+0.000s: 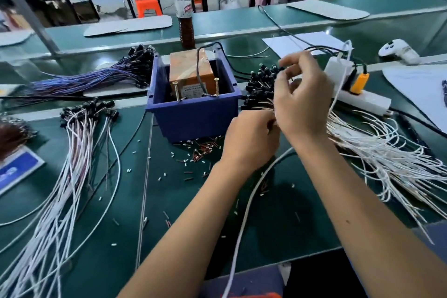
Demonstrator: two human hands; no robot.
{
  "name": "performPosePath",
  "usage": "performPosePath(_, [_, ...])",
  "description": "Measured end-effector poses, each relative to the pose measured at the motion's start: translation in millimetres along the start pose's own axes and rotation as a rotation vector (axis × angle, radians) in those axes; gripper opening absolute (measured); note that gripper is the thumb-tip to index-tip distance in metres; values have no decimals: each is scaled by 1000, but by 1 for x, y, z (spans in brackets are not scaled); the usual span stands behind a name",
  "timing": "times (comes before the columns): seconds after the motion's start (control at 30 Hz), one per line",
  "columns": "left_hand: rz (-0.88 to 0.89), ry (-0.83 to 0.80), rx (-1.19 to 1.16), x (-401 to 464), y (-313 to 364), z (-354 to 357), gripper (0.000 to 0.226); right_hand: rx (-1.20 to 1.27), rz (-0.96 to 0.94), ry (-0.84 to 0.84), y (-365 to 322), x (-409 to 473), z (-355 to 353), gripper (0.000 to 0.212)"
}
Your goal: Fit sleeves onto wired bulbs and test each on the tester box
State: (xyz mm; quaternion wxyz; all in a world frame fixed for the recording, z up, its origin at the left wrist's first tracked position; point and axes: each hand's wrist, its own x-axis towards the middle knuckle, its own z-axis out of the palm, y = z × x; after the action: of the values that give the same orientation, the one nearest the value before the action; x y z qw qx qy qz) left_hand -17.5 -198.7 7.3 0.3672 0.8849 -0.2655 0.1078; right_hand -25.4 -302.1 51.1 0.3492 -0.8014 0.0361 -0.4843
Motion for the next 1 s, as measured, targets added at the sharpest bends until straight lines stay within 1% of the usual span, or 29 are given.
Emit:
performPosePath(0.1, [-53, 67, 18, -29, -29, -40, 16, 124, -130, -67, -27, -26, 26, 13])
performPosePath(0.2, [-157, 212, 71, -58, -65, -80, 23, 244, -253, -177, -50, -49, 50, 13])
performPosePath(0.3, [-364, 434, 290, -74, -101, -118, 28, 336, -289, -244, -80, -68, 77, 11])
performPosePath(0.33, [-444, 476, 381, -76, -113, -129, 27, 366, -297, -280, -91, -74, 85, 11])
performPosePath(0.37, [-522, 478, 456, -76, -125, -140, 25, 390, -304, -324, -103, -81, 93, 11])
performPosePath(0.47, [-683, 327, 584, -68, -153, -161, 30, 427, -256, -440, -128, -95, 113, 12])
performPosePath(0.53, [-708, 248, 696, -58, -169, -168, 34, 398, -178, -533, -137, -98, 126, 11])
performPosePath(0.57, [-715, 198, 768, -54, -176, -170, 35, 356, -146, -604, -138, -98, 132, 10])
performPosePath(0.63, [-740, 111, 861, -47, -187, -171, 38, 255, -120, -744, -138, -99, 142, 11])
performPosePath(0.67, [-753, 102, 869, -45, -192, -171, 37, 222, -128, -788, -138, -100, 145, 12])
performPosePath(0.77, [-814, 131, 845, -41, -198, -171, 31, 199, -152, -818, -138, -100, 148, 14])
performPosePath(0.9, [-831, 157, 814, -38, -195, -174, 23, 232, -105, -816, -135, -97, 148, 13])
performPosePath(0.93, [-821, 185, 817, -37, -191, -177, 23, 238, -104, -815, -135, -96, 147, 12])
performPosePath(1.0, [-791, 304, 798, -34, -178, -188, 24, 267, -105, -772, -137, -94, 142, 11])
